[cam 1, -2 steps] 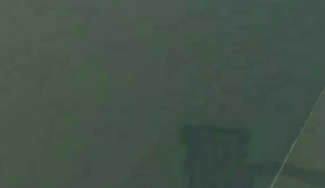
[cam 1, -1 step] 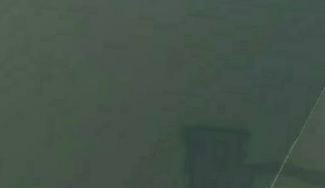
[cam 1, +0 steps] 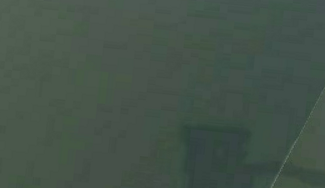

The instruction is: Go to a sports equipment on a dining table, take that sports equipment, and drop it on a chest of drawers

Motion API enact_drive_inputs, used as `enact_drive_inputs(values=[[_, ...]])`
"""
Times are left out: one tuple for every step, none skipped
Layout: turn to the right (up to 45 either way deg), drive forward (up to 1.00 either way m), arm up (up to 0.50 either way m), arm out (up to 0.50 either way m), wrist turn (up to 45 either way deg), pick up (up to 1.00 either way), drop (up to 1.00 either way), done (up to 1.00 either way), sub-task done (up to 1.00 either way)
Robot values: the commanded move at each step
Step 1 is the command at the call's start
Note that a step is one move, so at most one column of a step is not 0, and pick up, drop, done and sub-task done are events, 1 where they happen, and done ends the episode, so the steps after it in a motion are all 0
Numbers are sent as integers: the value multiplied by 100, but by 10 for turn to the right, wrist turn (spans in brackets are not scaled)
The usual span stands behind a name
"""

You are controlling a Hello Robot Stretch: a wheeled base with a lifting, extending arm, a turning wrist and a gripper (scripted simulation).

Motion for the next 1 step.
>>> enact_drive_inputs(values=[[0, 0, 0, -10, 0, 0, 0, 0, 0]])
